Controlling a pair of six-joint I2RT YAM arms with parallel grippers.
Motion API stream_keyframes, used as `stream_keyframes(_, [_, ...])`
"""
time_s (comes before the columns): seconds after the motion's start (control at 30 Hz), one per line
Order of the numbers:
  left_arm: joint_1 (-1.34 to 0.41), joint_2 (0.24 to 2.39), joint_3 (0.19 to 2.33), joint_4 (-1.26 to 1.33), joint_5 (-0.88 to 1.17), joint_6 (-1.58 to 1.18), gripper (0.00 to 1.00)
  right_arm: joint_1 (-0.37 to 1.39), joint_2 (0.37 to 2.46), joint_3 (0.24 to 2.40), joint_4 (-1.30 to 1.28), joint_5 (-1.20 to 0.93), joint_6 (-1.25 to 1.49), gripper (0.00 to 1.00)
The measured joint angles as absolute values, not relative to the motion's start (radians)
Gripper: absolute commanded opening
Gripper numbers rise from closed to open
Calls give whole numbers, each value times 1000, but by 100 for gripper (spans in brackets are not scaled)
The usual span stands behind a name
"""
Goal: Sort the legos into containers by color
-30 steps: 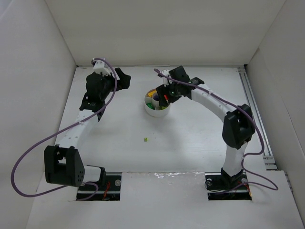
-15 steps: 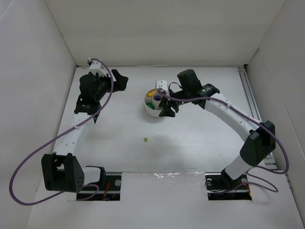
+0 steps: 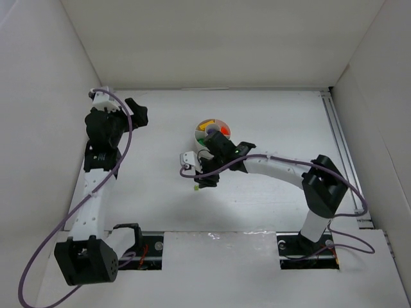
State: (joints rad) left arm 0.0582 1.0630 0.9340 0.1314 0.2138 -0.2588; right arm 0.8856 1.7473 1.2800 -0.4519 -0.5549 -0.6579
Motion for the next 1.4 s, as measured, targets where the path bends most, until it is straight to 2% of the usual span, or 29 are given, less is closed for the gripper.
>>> stream_keyframes(0.17, [58,976,863,125,206,-254,100,928,1804,1282,-405,-467,-614,48])
stream_keyframes(0.5, [58,971,838,125,182,-251,100,951,1893,1295,-381,-352,-536,51])
stream_keyframes(1.07, [58,971,825,131,179,-244,100,951,1946,1327,-372,-336,-519,52])
stream_keyframes(1.4, [58,971,825,131,179,-236,100,951,2000,1377,-381,-337,-526,50])
